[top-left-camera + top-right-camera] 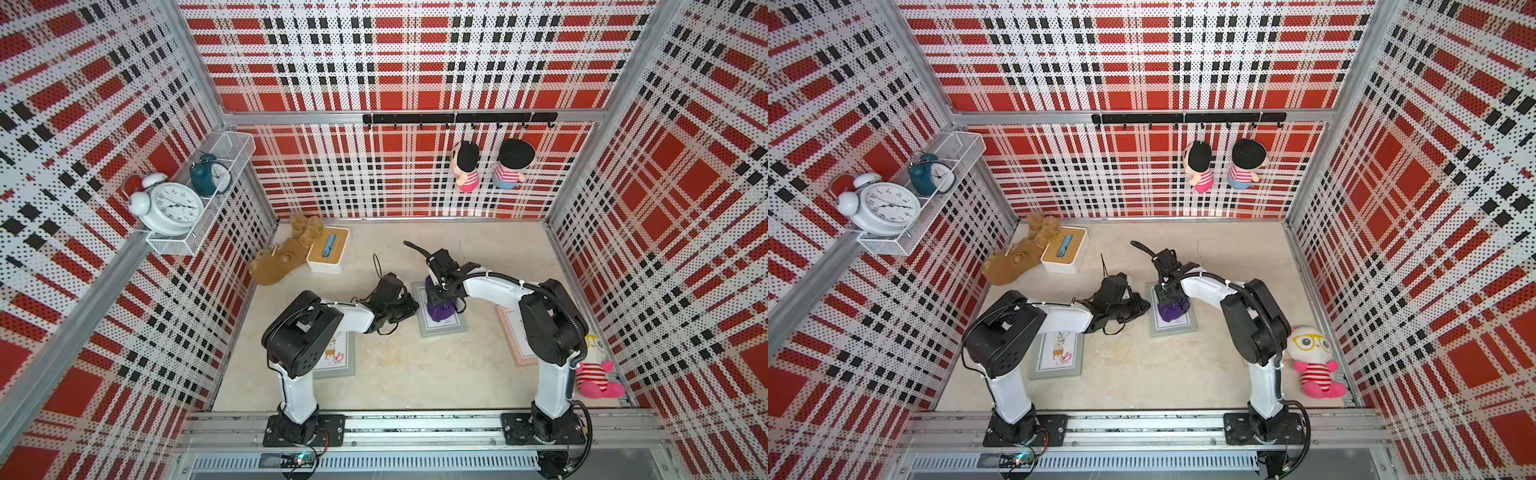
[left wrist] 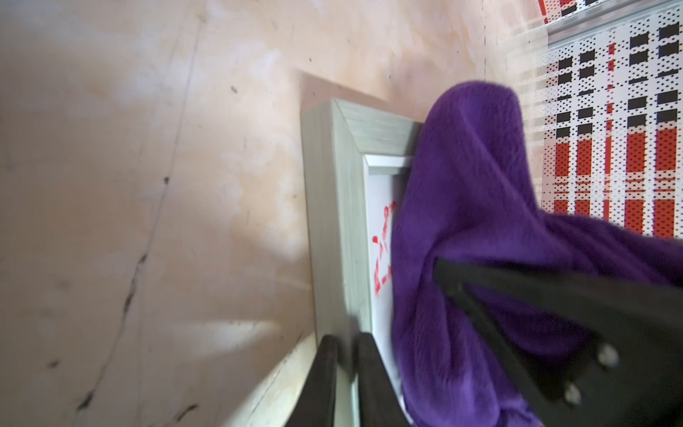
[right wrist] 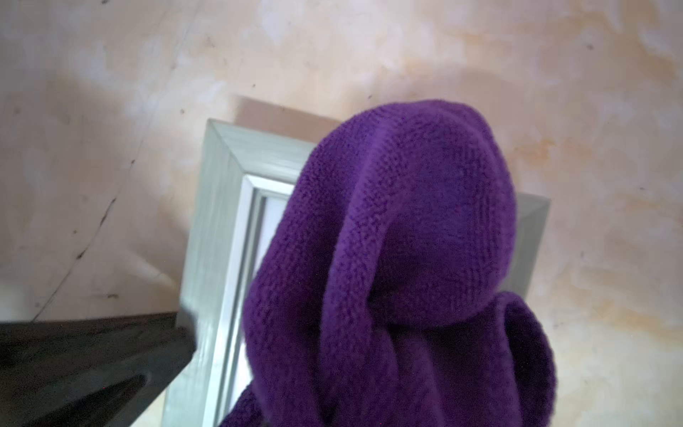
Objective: Wipe the picture frame with a cloth
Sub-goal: Wipe the dirt from the picture frame.
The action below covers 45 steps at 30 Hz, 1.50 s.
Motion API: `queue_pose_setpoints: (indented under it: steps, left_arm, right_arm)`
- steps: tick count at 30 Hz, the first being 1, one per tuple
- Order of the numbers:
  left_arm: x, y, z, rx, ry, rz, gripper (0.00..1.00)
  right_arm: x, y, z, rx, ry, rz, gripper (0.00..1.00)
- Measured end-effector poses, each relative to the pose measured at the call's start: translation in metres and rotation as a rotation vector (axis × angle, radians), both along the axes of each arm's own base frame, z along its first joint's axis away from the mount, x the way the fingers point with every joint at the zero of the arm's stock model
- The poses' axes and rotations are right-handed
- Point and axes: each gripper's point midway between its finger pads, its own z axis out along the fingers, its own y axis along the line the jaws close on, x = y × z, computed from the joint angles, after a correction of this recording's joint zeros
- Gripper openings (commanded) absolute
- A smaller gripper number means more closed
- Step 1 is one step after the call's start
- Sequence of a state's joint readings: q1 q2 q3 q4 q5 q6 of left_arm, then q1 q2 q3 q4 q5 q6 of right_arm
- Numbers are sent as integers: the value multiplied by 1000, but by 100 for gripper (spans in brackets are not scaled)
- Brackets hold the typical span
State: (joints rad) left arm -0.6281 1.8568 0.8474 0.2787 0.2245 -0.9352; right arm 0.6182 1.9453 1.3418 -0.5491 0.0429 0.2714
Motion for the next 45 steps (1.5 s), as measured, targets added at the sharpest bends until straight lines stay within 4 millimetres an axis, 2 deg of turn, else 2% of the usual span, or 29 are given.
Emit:
queue_pose_setpoints:
  steps: [4, 10, 14, 18, 20, 24, 29, 32, 36, 41, 45]
  left_arm:
    - [0, 0, 0, -2, 2, 3, 14]
    - [0, 0, 0, -3, 4, 5, 13]
    - [0, 0, 0, -4, 4, 6, 13]
    - [0, 0, 0, -13, 1, 11, 12]
    - [0, 0, 0, -18, -1, 14, 12]
    - [0, 1, 0, -24, -4, 17, 12]
    - [1, 2, 0, -27, -13, 25, 12]
    - [5, 6, -1, -21, -23, 45, 12]
    - [6, 6, 0, -22, -25, 46, 12]
    - [6, 5, 0, -26, -28, 46, 12]
    - [7, 5, 1, -28, -31, 46, 12]
  right_arm:
    - [-6, 20, 1, 17, 8, 52, 0]
    - [11, 15, 0, -55, 0, -17, 0]
    - [-5, 20, -3, -50, -19, 43, 0]
    - [-27, 17, -5, -42, -33, 77, 0]
    - [-29, 16, -4, -34, -37, 76, 0]
    - [-18, 23, -3, -53, -11, 57, 0]
    - [29, 31, -1, -113, 12, -14, 0]
    - [39, 35, -1, -114, 13, -29, 0]
    - [28, 31, -4, -81, -7, -25, 0]
    - [-6, 19, -5, -18, 10, 6, 0]
    - [-1, 25, -4, -33, 32, 10, 0]
